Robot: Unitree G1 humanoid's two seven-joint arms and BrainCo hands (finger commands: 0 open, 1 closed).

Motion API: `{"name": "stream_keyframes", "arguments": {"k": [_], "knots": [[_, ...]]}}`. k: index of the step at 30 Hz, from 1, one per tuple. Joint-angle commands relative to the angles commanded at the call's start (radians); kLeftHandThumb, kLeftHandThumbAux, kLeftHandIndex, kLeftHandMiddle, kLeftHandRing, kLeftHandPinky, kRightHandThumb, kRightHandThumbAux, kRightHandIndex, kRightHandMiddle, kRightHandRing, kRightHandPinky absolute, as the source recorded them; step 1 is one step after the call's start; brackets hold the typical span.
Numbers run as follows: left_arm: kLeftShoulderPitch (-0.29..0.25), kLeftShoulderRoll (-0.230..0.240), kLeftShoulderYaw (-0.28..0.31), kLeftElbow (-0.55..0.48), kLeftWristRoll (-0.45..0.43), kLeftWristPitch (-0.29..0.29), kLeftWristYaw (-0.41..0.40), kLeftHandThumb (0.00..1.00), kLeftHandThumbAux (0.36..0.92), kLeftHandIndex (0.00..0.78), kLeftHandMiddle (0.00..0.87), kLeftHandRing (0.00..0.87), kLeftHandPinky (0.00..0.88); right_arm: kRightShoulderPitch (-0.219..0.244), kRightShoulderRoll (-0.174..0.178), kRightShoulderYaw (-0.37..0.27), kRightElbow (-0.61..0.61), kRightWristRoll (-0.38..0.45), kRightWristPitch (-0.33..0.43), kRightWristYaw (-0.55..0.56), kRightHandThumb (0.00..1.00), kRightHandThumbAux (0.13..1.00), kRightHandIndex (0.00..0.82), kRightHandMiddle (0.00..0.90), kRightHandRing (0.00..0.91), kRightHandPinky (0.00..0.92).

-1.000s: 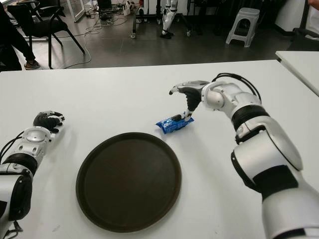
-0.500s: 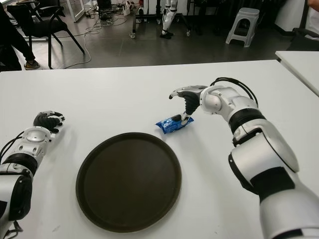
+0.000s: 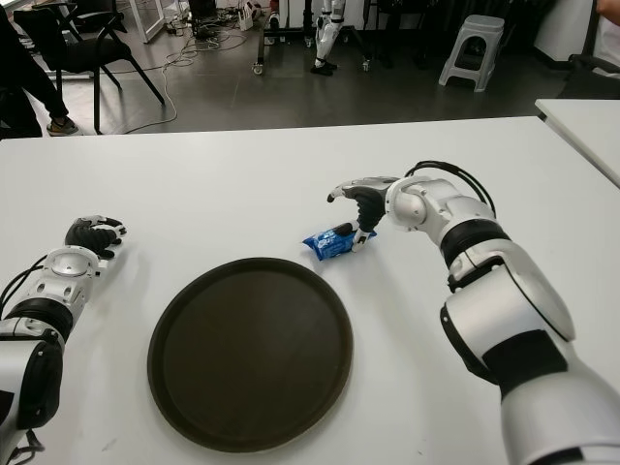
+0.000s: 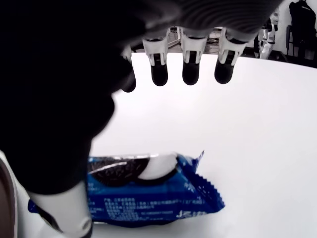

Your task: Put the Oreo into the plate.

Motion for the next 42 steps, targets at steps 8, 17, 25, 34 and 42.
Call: {"name": "stream_keyframes", "arguments": {"k": [8, 17, 25, 34, 42], "knots": [[0.003, -0.001, 0.015, 0.000, -0.014, -0.007, -0.007, 0.673, 0.729, 0.397, 0.112, 0.138, 0.176, 0.004, 0.003, 0.009, 0.000, -0.009, 0.006, -0.002, 0.000, 0.816, 0.000, 0.022, 0.004, 0.033], [-0.002, -0.002, 0.000, 0.000, 0.005, 0.009, 0.012, 0.668, 0.728, 0.397, 0.114, 0.145, 0.181, 0.015, 0.008, 0.015, 0.002, -0.010, 0.017, 0.003, 0.000, 0.851, 0.000, 0.022, 0.000, 0.028], [-0.003, -0.003, -0.002, -0.001, 0.004, 0.002, 0.014, 0.672, 0.728, 0.397, 0.124, 0.147, 0.181, 0.026, 0.011, 0.007, 0.003, 0.003, 0.025, 0.020, 0.000, 0.862, 0.000, 0.012, 0.000, 0.026], [-0.002, -0.007, 0.005, -0.001, -0.004, -0.001, 0.012, 0.670, 0.728, 0.397, 0.135, 0.157, 0.184, 0.035, 0.009, -0.007, 0.003, 0.010, 0.029, 0.032, 0.000, 0.845, 0.000, 0.007, 0.000, 0.018], [-0.001, -0.008, 0.013, 0.001, -0.006, -0.006, 0.019, 0.675, 0.724, 0.398, 0.140, 0.175, 0.229, 0.035, 0.010, -0.003, 0.001, 0.004, 0.034, 0.039, 0.000, 0.838, 0.000, 0.009, 0.000, 0.016]]}}
